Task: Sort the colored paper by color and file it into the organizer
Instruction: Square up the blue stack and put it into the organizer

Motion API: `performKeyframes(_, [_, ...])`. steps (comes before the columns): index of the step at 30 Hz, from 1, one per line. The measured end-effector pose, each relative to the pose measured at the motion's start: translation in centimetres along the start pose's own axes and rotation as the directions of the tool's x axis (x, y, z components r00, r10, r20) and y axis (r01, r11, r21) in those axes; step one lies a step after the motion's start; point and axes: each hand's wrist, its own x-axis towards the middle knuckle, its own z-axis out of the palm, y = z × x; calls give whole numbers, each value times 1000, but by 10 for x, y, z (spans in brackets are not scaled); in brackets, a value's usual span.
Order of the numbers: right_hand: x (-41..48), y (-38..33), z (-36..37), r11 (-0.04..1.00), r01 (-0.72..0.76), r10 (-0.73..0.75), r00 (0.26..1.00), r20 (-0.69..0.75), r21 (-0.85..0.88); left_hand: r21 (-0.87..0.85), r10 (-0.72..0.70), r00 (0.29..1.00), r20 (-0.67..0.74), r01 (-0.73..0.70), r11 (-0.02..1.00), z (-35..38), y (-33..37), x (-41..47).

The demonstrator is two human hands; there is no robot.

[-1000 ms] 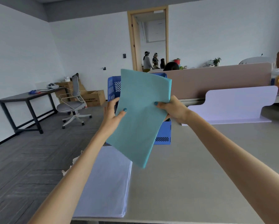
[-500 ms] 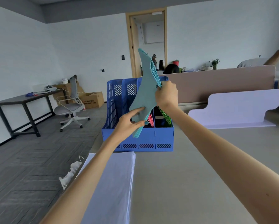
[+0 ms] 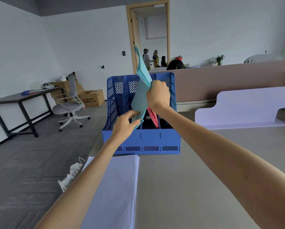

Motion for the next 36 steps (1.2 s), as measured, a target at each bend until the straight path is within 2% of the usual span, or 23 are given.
performKeyframes(7, [14, -2, 37, 991, 77, -83, 995, -48, -108, 16, -54, 998, -37, 54, 998, 4, -23, 20])
performKeyframes(10, [17, -4, 51, 973, 144, -150, 988, -21, -180, 53, -54, 998, -32, 56, 997, 7, -29, 24])
performKeyframes(14, [10, -3, 75, 958, 179, -182, 983, 8, -224, 344, 59, 989, -137, -8, 939, 8, -47, 21])
performKeyframes(16, [5, 0, 87, 963, 175, -177, 984, 11, -206, 387, 39, 985, -166, 28, 922, 4, -56, 19])
performKeyframes(19, [3, 4, 102, 976, 142, -138, 990, 37, -165, 394, -10, 990, -140, 65, 917, 0, -67, 20])
performKeyframes(25, [-3, 13, 120, 989, 66, -57, 996, 71, -134, 244, -133, 988, -78, 148, 958, -6, -72, 25])
performKeyframes(28, [-6, 17, 127, 992, 40, -30, 996, 86, -116, 224, -155, 983, -101, 174, 959, -6, -67, 23])
performKeyframes(32, [-7, 22, 125, 995, 15, -4, 993, 114, -98, 310, -184, 973, -137, 218, 925, 0, -59, 19])
performKeyframes(36, [-10, 28, 114, 998, 33, -28, 993, 113, -48, 273, -177, 967, -183, 223, 936, 5, -52, 15])
